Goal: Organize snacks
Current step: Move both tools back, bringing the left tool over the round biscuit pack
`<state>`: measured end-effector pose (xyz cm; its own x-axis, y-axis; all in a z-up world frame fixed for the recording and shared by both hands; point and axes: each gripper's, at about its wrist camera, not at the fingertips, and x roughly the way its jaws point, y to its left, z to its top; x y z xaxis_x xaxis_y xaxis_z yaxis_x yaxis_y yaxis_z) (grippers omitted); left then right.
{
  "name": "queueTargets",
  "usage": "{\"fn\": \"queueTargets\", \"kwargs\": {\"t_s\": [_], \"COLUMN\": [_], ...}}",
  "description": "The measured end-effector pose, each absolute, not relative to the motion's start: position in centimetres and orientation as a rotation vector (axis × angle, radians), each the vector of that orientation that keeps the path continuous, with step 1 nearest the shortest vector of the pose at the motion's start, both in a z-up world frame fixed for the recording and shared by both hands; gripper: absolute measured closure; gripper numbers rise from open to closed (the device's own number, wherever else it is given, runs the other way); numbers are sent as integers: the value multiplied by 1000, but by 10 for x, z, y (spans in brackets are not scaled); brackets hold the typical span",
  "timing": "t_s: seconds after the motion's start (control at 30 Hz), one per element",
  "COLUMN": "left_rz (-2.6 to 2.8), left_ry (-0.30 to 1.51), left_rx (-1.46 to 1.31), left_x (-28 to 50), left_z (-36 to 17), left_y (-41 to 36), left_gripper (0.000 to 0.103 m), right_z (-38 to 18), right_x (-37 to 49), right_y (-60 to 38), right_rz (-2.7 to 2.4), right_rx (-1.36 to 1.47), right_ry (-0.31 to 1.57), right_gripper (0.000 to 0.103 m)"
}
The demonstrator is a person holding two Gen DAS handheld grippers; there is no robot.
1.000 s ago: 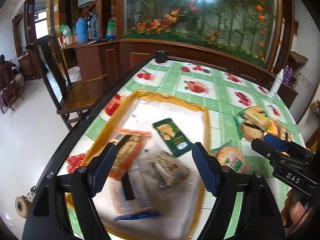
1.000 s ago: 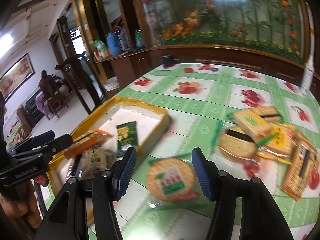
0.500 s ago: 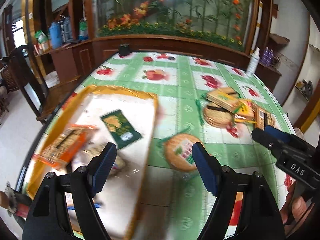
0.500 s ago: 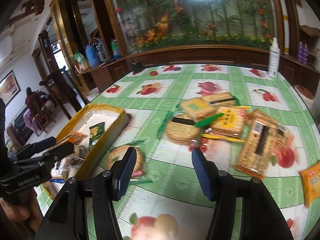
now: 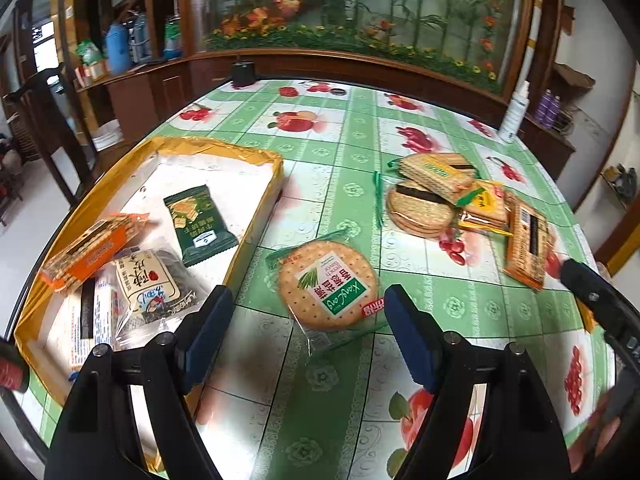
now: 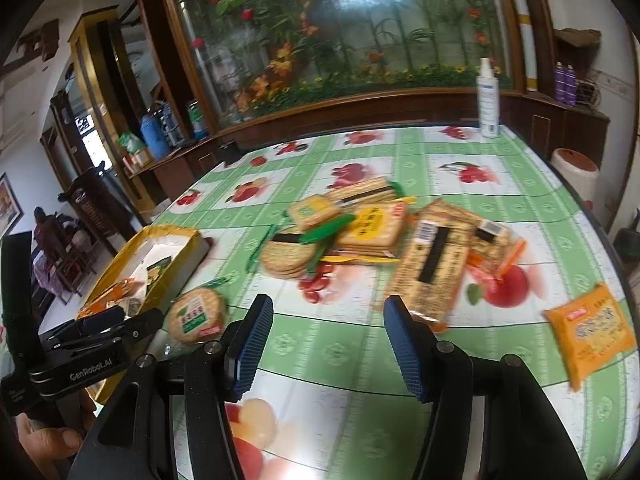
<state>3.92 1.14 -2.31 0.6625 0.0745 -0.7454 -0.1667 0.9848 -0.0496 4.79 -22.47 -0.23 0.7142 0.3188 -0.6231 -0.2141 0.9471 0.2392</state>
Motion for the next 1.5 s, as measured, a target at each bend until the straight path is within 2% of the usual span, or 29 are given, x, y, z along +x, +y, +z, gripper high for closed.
{"fn": "queueTargets", "kwargs": {"t_s": [0.27, 0.6, 0.77, 0.93, 1.07, 1.13, 1.5], "left_rz": [225, 284, 288, 286, 291, 298, 309], "left_ry": [808, 826, 844, 854, 870, 874, 899], "left_rx": [-91, -90, -136, -161, -176, -173, -240], "left_x": [38, 49, 53, 56, 63, 68, 90], "left_z": [-28, -42, -49, -53, -57, -58, -61], "left_y": [3, 3, 12, 14, 14, 13, 5], "left_gripper": [25, 25, 25, 25, 25, 25, 24], "right_z": [-3, -15, -21, -28, -30, -29, -30], "right_x": [39, 37, 42, 53, 62, 65, 81], "right_y": [-266, -307, -307, -299, -291, -287, -284], "right_rz": [214, 130, 117, 122, 123, 117, 96], "right_rx": [195, 255, 244, 236, 234, 225, 232], "right_ry": [697, 719, 729, 756, 766, 766, 786], "right_gripper": [38, 37, 31, 30, 25, 20, 16]}}
